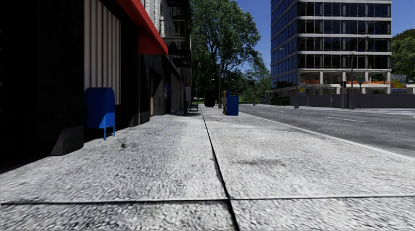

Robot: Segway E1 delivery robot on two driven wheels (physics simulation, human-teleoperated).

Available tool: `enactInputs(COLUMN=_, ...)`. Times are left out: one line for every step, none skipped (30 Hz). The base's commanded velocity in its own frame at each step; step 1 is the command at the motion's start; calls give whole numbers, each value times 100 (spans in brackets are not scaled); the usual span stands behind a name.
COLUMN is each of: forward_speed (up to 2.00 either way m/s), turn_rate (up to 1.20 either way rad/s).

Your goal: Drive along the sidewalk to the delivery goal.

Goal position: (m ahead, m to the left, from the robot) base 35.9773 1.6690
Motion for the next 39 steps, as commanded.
enactInputs(forward_speed=198, turn_rate=0)
enactInputs(forward_speed=198, turn_rate=0)
enactInputs(forward_speed=198, turn_rate=0)
enactInputs(forward_speed=198, turn_rate=0)
enactInputs(forward_speed=198, turn_rate=0)
enactInputs(forward_speed=198, turn_rate=0)
enactInputs(forward_speed=198, turn_rate=0)
enactInputs(forward_speed=198, turn_rate=0)
enactInputs(forward_speed=198, turn_rate=0)
enactInputs(forward_speed=198, turn_rate=0)
enactInputs(forward_speed=198, turn_rate=0)
enactInputs(forward_speed=198, turn_rate=0)
enactInputs(forward_speed=198, turn_rate=0)
enactInputs(forward_speed=198, turn_rate=0)
enactInputs(forward_speed=198, turn_rate=0)
enactInputs(forward_speed=198, turn_rate=0)
enactInputs(forward_speed=198, turn_rate=0)
enactInputs(forward_speed=198, turn_rate=0)
enactInputs(forward_speed=198, turn_rate=0)
enactInputs(forward_speed=198, turn_rate=0)
enactInputs(forward_speed=198, turn_rate=0)
enactInputs(forward_speed=198, turn_rate=0)
enactInputs(forward_speed=198, turn_rate=0)
enactInputs(forward_speed=198, turn_rate=0)
enactInputs(forward_speed=198, turn_rate=0)
enactInputs(forward_speed=198, turn_rate=0)
enactInputs(forward_speed=198, turn_rate=0)
enactInputs(forward_speed=198, turn_rate=0)
enactInputs(forward_speed=198, turn_rate=0)
enactInputs(forward_speed=198, turn_rate=0)
enactInputs(forward_speed=198, turn_rate=0)
enactInputs(forward_speed=198, turn_rate=0)
enactInputs(forward_speed=198, turn_rate=0)
enactInputs(forward_speed=198, turn_rate=0)
enactInputs(forward_speed=198, turn_rate=0)
enactInputs(forward_speed=198, turn_rate=0)
enactInputs(forward_speed=198, turn_rate=0)
enactInputs(forward_speed=198, turn_rate=0)
enactInputs(forward_speed=198, turn_rate=0)
